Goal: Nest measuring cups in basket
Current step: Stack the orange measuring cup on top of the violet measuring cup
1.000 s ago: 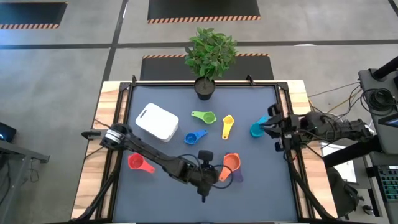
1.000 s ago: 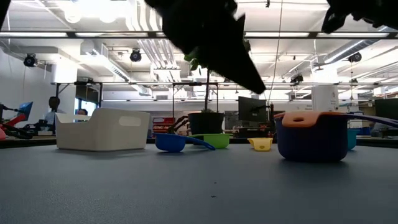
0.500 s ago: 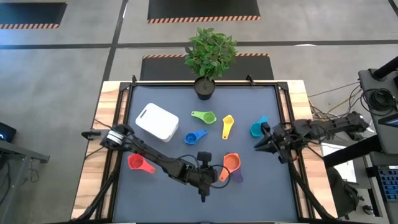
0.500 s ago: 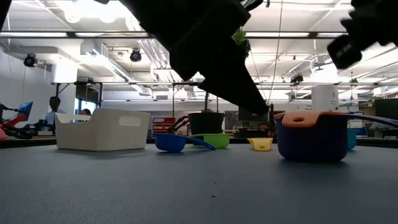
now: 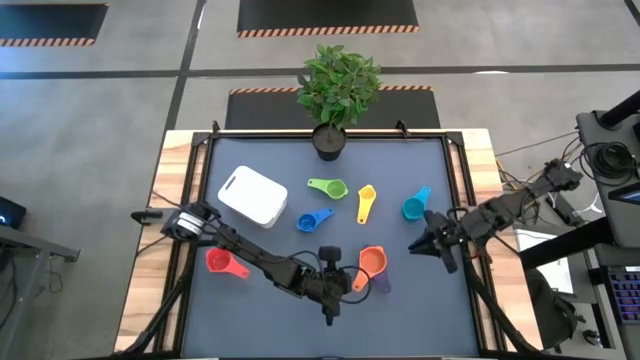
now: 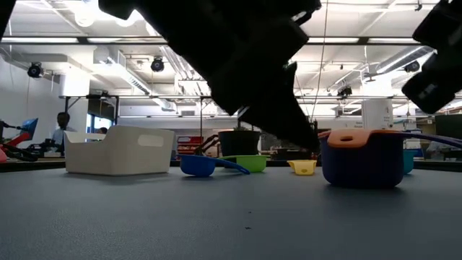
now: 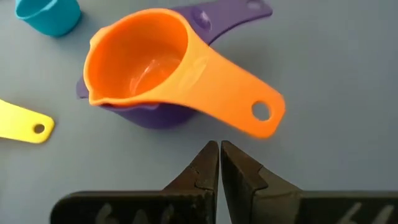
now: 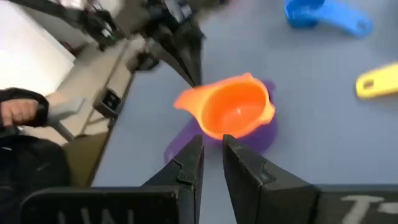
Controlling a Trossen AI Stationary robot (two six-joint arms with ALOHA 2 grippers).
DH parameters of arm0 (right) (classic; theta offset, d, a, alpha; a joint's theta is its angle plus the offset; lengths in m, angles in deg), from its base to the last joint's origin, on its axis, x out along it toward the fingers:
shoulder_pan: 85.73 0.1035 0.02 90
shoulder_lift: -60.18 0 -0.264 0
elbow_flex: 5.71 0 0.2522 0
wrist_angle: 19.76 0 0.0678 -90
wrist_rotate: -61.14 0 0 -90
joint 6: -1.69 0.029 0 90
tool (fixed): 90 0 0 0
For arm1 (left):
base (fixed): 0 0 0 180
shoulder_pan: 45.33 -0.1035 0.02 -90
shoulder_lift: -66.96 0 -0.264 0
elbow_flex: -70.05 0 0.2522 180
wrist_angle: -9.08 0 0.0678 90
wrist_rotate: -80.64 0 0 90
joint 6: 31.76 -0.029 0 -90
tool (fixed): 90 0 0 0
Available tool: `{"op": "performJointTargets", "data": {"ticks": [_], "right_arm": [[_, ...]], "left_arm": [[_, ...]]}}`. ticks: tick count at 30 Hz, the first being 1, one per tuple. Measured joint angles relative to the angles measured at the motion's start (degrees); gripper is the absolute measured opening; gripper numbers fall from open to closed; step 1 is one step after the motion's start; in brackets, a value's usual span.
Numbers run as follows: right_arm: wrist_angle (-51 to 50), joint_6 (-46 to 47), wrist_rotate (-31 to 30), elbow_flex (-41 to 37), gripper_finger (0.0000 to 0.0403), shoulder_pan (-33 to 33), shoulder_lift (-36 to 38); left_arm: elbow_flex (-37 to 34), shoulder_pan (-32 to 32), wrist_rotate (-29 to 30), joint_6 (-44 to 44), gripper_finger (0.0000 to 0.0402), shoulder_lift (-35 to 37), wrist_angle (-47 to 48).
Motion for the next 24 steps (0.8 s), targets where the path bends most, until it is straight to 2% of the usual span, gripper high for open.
{"op": "performJointTargets", "data": {"ticks": [11, 17, 24], "right_arm": [[4.93, 6.24, -1.01, -0.05, 0.0047, 2.87, -14.99], [10.97, 6.42, -0.53, 0.10, 0.0047, 2.87, -22.45], [12.16, 5.07, -0.48, 3.10, 0.0047, 2.87, -29.22]], "left_arm": [[0.02, 0.09, -1.48, 0.08, 0.0000, -2.31, -5.90], [0.02, 0.09, -2.60, -0.09, 0.0000, -3.19, -10.23], [0.02, 0.04, -3.00, -1.60, 0.0000, -3.97, -15.56]]}}
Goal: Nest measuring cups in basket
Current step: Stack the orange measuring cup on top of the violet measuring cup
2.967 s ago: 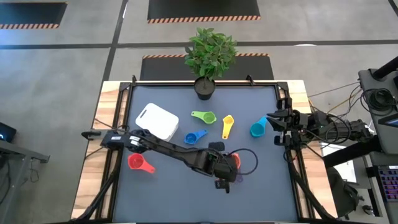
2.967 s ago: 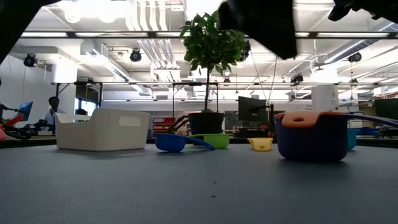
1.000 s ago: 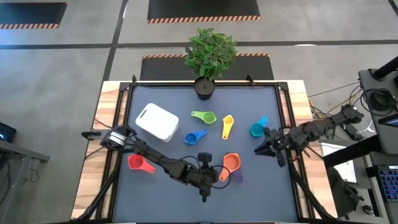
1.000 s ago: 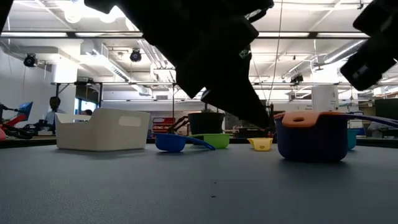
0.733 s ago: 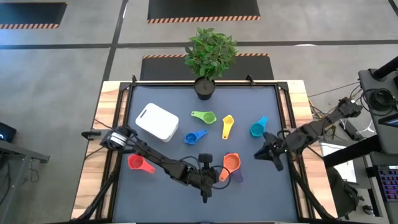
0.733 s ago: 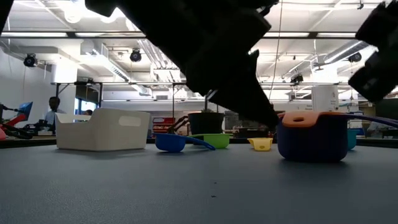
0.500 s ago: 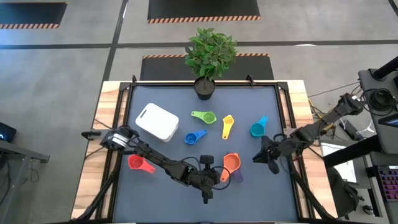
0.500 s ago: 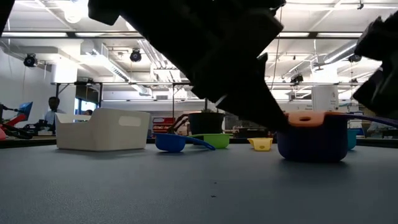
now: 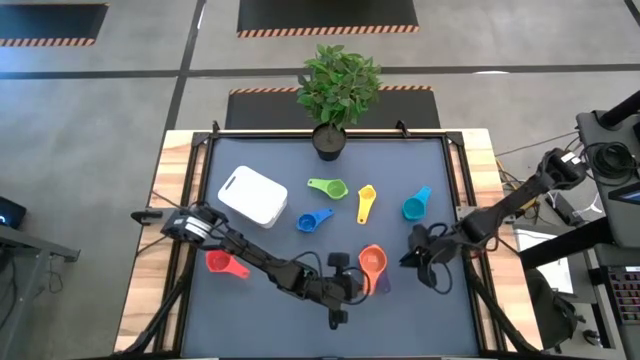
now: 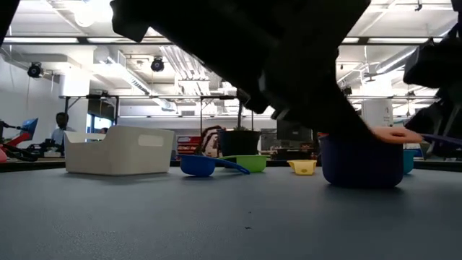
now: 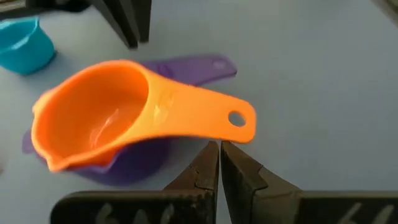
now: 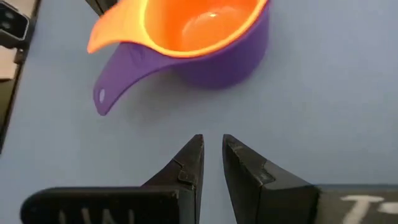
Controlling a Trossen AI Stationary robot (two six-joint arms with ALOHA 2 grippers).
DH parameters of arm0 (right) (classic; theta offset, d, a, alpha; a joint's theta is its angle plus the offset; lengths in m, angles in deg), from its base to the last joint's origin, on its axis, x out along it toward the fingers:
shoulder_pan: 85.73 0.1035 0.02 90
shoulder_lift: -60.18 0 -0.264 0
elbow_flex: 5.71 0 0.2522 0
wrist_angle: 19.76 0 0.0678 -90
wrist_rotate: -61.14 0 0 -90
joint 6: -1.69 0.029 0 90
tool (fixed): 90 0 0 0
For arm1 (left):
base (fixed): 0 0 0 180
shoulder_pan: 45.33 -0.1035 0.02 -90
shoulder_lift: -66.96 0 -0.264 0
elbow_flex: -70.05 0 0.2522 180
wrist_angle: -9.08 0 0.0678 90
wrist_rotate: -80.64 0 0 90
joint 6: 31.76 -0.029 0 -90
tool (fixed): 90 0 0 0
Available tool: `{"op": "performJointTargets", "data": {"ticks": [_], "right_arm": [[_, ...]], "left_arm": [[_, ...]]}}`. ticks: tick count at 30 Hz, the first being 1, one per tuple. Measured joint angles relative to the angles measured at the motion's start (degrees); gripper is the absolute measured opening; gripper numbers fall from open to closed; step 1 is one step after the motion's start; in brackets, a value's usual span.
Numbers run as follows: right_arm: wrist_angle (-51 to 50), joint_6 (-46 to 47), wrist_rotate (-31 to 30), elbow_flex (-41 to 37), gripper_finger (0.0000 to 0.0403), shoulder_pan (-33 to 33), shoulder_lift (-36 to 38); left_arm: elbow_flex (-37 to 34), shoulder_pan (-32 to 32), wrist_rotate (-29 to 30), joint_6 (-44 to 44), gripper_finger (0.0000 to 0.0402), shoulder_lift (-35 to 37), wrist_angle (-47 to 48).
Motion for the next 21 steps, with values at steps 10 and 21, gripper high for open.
{"op": "performJointTargets", "data": {"ticks": [10, 21], "right_arm": [[-0.77, -3.65, -0.02, 4.99, 0.0047, -0.02, -6.07], [-4.38, -4.31, -0.04, 7.74, 0.0047, -0.02, -8.42]], "left_arm": [[0.00, -0.33, 0.31, -1.24, 0.0000, -1.39, -6.15], [0.00, -0.03, 0.69, -1.80, 0.0000, -0.67, -4.97]]}}
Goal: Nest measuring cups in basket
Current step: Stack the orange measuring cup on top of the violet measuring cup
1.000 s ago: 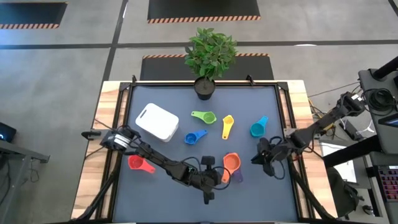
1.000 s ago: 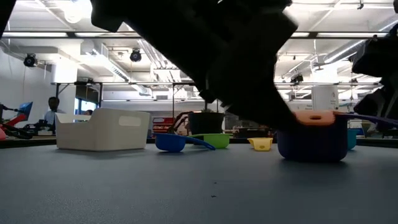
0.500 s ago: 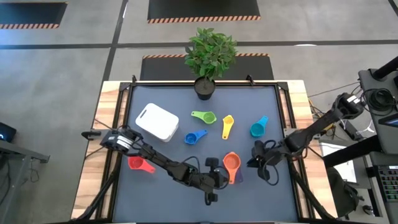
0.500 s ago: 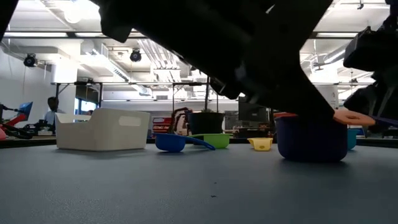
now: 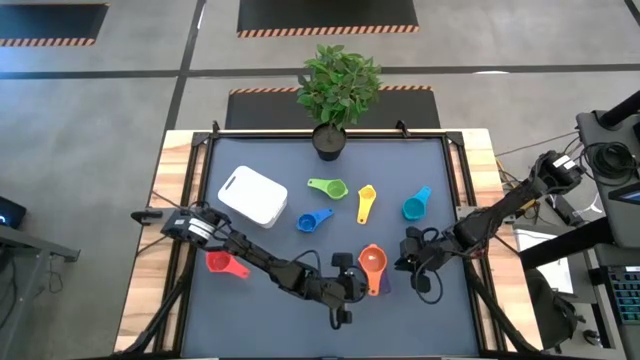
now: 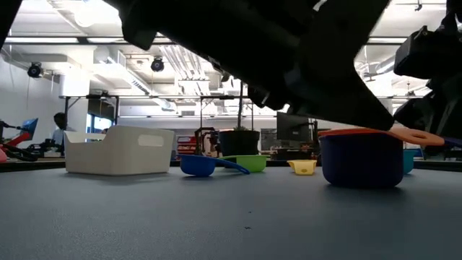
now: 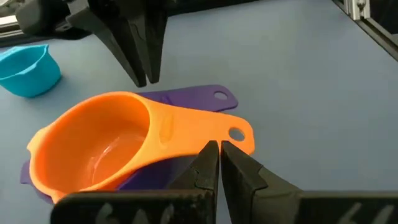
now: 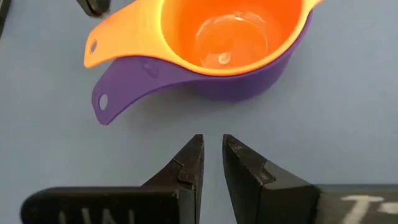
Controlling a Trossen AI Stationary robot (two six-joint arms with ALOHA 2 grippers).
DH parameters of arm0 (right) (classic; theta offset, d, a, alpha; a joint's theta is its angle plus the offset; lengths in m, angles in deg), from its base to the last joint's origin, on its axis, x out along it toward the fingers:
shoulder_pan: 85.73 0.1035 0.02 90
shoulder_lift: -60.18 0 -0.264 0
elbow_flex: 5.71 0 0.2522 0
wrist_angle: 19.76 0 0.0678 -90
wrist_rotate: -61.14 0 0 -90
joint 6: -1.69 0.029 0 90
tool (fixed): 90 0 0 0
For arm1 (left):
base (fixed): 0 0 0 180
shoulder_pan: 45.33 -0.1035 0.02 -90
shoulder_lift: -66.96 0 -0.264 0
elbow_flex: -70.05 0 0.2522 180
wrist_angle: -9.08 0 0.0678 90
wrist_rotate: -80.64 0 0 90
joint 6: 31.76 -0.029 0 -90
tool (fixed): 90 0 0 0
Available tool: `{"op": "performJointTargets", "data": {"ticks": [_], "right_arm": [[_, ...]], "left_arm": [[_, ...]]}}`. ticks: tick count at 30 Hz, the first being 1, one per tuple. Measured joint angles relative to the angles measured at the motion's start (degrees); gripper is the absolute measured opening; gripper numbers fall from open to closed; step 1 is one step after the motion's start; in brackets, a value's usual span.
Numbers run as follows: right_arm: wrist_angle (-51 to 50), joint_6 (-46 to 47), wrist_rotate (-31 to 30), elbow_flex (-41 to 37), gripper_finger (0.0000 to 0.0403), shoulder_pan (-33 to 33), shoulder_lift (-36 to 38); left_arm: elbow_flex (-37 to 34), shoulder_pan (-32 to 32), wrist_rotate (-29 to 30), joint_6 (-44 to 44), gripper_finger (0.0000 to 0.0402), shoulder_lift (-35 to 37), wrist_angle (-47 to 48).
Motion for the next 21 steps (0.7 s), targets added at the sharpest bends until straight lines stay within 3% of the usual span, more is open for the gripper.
{"op": "performJointTargets", "data": {"ticks": [6, 21], "right_arm": [[-0.48, 0.00, -0.06, -0.02, 0.0047, 0.00, -0.09], [-0.47, -1.56, -1.78, -0.11, 0.0047, -0.02, -0.09]], "left_arm": [[0.02, 0.12, -0.16, 0.82, 0.0000, 0.21, 4.72], [0.02, -0.63, -0.66, 0.31, 0.0000, -3.85, -6.21]]}}
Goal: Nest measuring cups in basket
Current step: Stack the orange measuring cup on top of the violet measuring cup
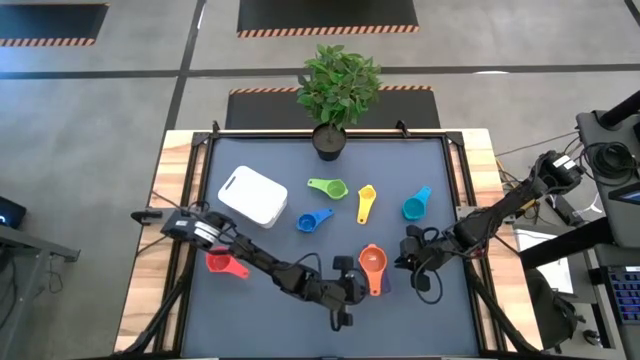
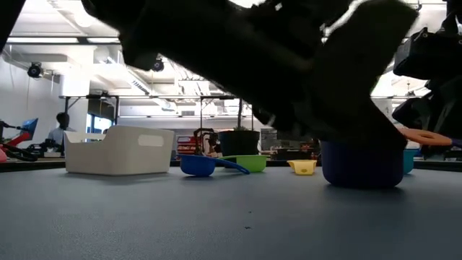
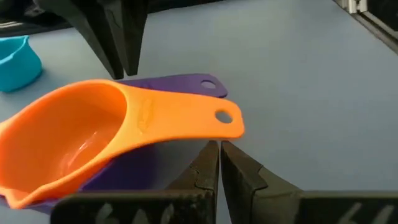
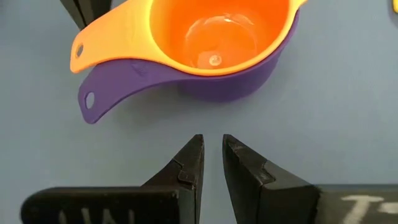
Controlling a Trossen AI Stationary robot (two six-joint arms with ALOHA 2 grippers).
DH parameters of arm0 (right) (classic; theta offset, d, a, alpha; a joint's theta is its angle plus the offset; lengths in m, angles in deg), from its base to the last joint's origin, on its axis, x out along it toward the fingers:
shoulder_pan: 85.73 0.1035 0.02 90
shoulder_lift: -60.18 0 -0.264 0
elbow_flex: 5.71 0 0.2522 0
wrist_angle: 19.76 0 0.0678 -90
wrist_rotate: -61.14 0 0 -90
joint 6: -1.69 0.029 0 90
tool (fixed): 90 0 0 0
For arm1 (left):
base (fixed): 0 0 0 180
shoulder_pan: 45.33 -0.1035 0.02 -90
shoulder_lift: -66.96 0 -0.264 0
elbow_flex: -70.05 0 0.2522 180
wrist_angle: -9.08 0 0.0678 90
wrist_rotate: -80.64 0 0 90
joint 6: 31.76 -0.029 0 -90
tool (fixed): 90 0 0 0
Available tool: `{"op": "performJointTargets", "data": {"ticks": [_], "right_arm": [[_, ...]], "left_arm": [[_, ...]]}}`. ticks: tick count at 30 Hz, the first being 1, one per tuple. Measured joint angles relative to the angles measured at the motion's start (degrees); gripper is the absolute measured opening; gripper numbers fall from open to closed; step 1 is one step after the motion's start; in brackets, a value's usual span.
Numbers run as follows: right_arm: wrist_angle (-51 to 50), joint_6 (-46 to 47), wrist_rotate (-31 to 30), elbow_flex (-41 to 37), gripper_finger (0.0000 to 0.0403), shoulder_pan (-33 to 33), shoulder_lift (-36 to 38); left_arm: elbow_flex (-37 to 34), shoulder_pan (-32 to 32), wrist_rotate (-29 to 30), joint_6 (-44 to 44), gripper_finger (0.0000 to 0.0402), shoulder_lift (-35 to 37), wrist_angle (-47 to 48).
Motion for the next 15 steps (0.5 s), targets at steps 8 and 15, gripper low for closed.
{"op": "performJointTargets", "data": {"ticks": [8, 15], "right_arm": [[0.14, -0.50, -1.29, 0.00, 0.0047, 0.00, 0.00], [0.37, -0.49, -1.30, 0.00, 0.0047, 0.00, 0.00]], "left_arm": [[0.00, -0.26, 0.00, -0.58, 0.0000, -0.48, -4.28], [0.20, -0.26, 0.01, -0.30, 0.0000, -0.48, -4.49]]}}
